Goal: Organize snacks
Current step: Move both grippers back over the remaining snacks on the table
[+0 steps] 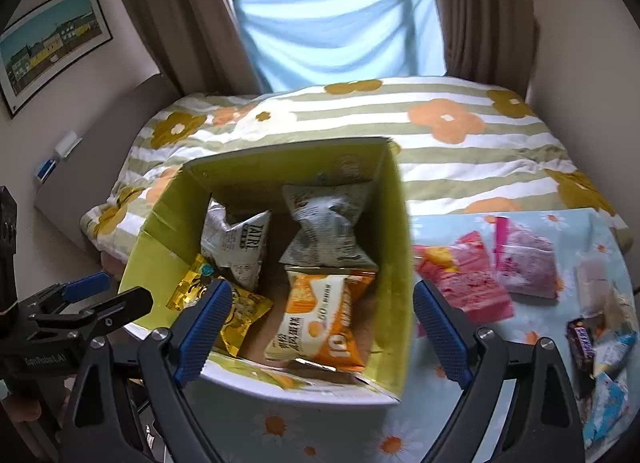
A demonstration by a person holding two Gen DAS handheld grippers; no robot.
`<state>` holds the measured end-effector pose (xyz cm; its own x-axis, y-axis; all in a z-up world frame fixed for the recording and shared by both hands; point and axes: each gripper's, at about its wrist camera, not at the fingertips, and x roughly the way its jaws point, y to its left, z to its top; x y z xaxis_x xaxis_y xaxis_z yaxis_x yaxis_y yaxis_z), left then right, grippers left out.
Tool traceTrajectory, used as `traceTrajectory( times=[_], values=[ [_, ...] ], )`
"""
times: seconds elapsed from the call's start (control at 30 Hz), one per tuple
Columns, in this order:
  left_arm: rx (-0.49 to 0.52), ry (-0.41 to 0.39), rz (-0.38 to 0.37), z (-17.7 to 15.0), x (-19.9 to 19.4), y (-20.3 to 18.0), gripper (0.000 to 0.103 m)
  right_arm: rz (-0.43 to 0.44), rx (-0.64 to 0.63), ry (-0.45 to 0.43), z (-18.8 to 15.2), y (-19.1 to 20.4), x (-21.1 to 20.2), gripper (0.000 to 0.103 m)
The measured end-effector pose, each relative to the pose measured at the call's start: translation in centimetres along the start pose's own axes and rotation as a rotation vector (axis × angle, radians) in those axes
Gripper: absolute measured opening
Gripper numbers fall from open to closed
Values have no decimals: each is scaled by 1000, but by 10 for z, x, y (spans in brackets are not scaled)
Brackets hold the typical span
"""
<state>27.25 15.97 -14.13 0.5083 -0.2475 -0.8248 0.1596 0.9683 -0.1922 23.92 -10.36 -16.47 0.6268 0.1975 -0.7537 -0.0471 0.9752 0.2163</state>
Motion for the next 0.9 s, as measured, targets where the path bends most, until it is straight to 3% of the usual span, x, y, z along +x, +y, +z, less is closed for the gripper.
traceTrajectory(
  times=[0.23,0.3,0.33,0.6,0.9],
  values=[
    [77,-20,-70,0,-9,-43,102,-69,39,-32,-9,-30,-33,91],
    [93,-23,-88,-3,-10,-55,102,-88,49,-48,-14,-44,-45,102],
    [102,-24,-98,-4,-11,-63,102,-94,52,-55,-16,-50,-49,102],
    [153,-22,-138,-28,-10,-145,103,-142,89,-95,-40,-127,-96,102],
    [182,56,-175,-77,15,-251,102,-151,111,-34,-78,-229,-144,103]
  ],
)
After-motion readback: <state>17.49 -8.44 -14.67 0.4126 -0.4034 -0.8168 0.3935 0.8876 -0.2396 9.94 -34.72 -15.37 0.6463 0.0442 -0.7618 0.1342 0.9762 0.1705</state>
